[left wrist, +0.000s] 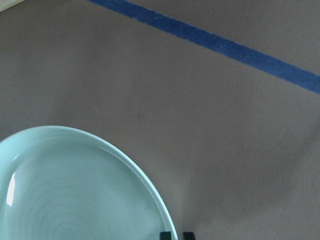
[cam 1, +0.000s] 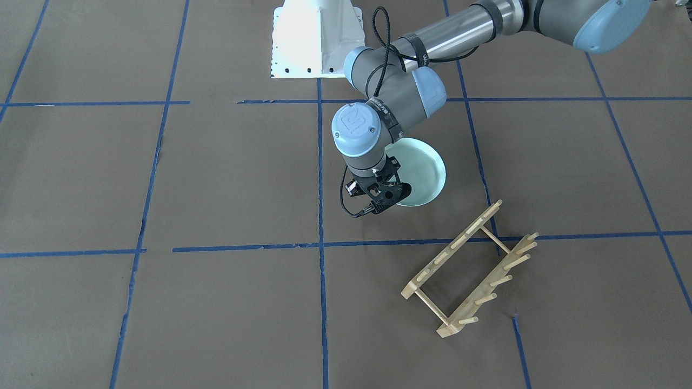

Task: Place plate on rack
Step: 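Close the left gripper on the plate rim nearest the robot, then lift the plate with the left gripper and tilt it upright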

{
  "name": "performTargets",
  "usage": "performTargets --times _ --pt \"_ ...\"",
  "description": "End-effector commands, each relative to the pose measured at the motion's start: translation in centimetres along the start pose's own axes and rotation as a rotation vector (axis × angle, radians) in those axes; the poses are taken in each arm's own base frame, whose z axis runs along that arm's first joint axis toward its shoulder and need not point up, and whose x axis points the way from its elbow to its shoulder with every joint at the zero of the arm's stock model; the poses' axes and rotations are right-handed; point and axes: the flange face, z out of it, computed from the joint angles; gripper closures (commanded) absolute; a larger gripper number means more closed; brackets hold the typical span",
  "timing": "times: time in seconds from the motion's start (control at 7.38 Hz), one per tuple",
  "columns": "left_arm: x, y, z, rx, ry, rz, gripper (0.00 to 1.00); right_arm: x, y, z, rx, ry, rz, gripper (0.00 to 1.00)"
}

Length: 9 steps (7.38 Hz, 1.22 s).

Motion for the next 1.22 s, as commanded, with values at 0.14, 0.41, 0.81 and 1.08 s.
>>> performTargets --times 0.14,0.41,0.81,1.08 --pt "-0.9 0.6 -9.7 0.0 0.184 0.003 1.0 0.1 0.0 0.0 0.0 0.0 0.001 0.0" --pt "-3.3 -1.2 -20.5 -0.003 0.454 0.012 1.0 0.0 0.0 0.0 0.0 0.0 -0.001 0.0" --pt "-7.6 -6.8 -31.7 0.1 0.92 0.016 1.0 0.1 0.0 0.0 0.0 0.0 0.001 0.0" --pt "-13.0 -9.0 -32.3 0.089 1.175 0.048 1.0 0.0 0.0 0.1 -0.001 0.0 0.0 0.0"
